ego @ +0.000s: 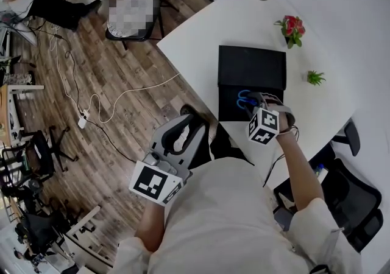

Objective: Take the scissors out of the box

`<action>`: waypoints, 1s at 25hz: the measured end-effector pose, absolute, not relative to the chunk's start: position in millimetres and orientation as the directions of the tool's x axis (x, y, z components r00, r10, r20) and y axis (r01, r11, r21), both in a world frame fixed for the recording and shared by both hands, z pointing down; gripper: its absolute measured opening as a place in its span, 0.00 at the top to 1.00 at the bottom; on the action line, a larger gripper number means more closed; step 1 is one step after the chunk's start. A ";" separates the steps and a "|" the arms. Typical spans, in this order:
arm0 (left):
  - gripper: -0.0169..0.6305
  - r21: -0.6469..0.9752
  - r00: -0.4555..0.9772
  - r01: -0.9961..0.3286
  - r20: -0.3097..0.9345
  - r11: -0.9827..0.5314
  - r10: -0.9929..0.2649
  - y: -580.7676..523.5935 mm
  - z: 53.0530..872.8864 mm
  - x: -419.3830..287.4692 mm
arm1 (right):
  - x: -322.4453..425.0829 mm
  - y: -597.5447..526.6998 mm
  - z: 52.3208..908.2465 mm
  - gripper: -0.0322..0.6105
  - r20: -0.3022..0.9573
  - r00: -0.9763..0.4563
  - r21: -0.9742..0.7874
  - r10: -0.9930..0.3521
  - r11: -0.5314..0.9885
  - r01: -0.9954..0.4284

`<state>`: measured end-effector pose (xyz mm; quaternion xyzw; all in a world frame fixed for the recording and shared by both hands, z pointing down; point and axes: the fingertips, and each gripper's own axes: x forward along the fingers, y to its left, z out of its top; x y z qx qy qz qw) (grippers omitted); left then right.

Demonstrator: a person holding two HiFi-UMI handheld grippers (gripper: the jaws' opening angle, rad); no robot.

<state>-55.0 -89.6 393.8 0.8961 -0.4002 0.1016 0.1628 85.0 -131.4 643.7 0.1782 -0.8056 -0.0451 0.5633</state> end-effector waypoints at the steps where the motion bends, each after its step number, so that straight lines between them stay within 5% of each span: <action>1: 0.78 0.209 0.659 -0.750 0.312 -0.628 -0.684 -88.4 393.0 -53.9 | 85.1 -131.7 640.5 0.81 0.886 -0.310 0.276 -0.344 0.930 -0.244; 25: 0.78 0.160 0.679 -0.727 0.309 -0.668 -0.666 -63.0 379.3 -28.1 | 90.6 -132.6 557.5 0.82 0.710 -0.459 0.290 -0.535 0.815 -0.501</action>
